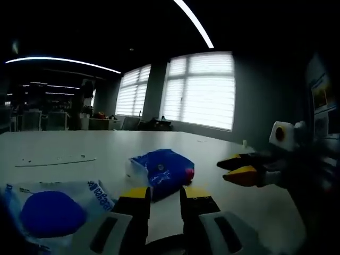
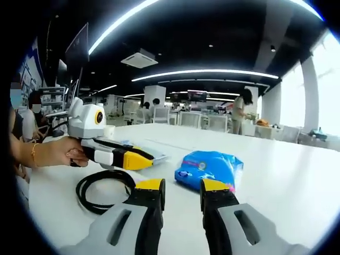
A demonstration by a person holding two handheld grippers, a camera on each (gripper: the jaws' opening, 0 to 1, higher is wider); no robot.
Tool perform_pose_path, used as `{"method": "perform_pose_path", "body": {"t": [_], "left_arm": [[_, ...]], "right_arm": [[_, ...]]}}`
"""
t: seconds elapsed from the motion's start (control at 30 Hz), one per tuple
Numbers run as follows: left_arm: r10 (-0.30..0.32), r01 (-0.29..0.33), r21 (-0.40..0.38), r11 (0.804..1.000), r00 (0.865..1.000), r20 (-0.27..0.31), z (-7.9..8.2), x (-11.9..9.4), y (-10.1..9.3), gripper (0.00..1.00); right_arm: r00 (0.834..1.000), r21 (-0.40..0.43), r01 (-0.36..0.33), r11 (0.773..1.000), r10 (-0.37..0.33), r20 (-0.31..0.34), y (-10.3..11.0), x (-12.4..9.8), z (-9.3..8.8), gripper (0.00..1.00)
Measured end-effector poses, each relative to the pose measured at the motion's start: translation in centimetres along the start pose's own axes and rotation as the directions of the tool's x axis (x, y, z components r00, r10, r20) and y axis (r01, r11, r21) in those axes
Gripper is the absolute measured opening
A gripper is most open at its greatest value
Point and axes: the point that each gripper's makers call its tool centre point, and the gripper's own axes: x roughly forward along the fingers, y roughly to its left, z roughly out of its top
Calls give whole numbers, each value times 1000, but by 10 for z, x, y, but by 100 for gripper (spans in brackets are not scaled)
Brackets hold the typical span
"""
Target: Arrange the tabletop items into an orderly group along one side of the table until the central work area is clear of visible clutter.
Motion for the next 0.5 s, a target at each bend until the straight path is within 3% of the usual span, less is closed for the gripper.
{"method": "perform_pose_path", "body": {"t": [0.4, 0.5], "left_arm": [[9, -9, 36, 999, 1000, -22, 2, 24, 7, 21], [-3, 4, 15, 1000, 1000, -26, 0, 27, 7, 21]], "right_arm": [[997, 18, 72, 997, -71, -27, -46, 22, -7, 26], [996, 35, 81, 996, -80, -35, -54, 27, -11, 26]]}}
